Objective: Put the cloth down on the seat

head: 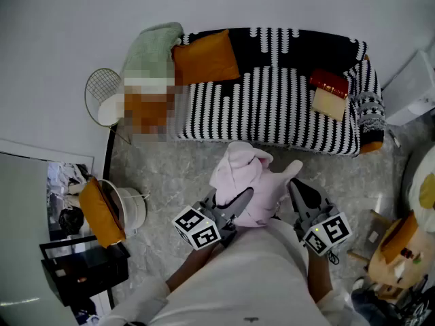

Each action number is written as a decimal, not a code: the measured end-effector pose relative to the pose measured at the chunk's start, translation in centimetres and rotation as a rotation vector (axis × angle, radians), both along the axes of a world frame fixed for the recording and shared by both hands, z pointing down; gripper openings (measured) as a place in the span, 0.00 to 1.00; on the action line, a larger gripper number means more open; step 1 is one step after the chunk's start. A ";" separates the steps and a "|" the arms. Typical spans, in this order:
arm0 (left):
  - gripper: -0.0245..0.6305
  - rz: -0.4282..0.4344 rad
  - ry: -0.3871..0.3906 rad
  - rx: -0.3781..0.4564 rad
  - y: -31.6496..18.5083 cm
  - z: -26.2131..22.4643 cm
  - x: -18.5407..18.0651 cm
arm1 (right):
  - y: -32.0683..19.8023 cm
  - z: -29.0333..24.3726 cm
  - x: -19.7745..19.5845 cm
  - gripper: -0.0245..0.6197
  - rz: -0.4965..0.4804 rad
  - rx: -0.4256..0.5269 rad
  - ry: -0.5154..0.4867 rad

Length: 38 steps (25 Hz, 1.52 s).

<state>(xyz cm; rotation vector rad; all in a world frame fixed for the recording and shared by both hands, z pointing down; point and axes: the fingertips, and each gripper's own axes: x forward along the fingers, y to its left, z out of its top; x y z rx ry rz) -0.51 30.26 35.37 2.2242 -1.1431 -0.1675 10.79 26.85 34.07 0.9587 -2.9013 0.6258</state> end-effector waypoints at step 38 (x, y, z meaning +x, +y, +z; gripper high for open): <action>0.29 -0.007 0.003 -0.065 1.0 1.1 0.3 | 1.2 1.3 0.5 0.05 0.029 -0.063 -0.013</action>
